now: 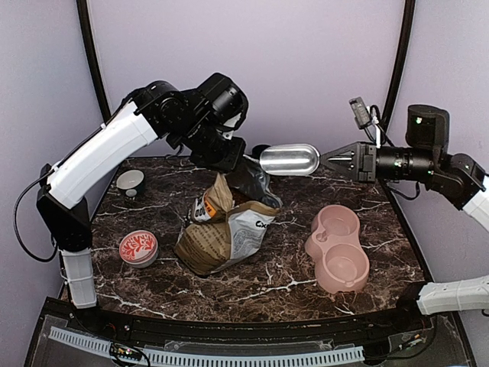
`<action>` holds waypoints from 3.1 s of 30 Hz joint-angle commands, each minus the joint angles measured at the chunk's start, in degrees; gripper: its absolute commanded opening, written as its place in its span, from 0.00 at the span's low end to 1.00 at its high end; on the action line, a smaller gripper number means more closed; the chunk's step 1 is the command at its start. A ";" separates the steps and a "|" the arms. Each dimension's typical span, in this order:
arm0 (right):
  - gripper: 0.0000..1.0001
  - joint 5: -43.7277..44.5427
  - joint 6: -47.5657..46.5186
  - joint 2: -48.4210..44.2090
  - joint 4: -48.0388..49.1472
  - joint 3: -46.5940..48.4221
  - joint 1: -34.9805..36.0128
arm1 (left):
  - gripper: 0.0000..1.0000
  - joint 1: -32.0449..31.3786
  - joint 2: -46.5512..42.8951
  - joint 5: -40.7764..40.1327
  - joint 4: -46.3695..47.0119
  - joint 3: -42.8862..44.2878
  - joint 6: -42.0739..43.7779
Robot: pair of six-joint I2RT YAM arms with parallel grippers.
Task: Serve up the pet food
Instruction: Insert the spatula into the pet food bag.
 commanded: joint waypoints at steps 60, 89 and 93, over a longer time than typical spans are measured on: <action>0.00 44.72 10.68 21.93 -27.66 13.53 21.99 | 0.00 -5.54 -0.70 -3.71 14.64 -4.27 -6.05; 0.00 18.68 10.15 27.80 -4.98 0.98 15.16 | 0.00 -6.06 -6.83 -1.47 22.03 -17.71 -7.75; 0.00 15.52 9.63 26.53 -4.40 -1.77 12.24 | 0.00 -6.19 -6.94 -1.02 22.53 -18.50 -8.08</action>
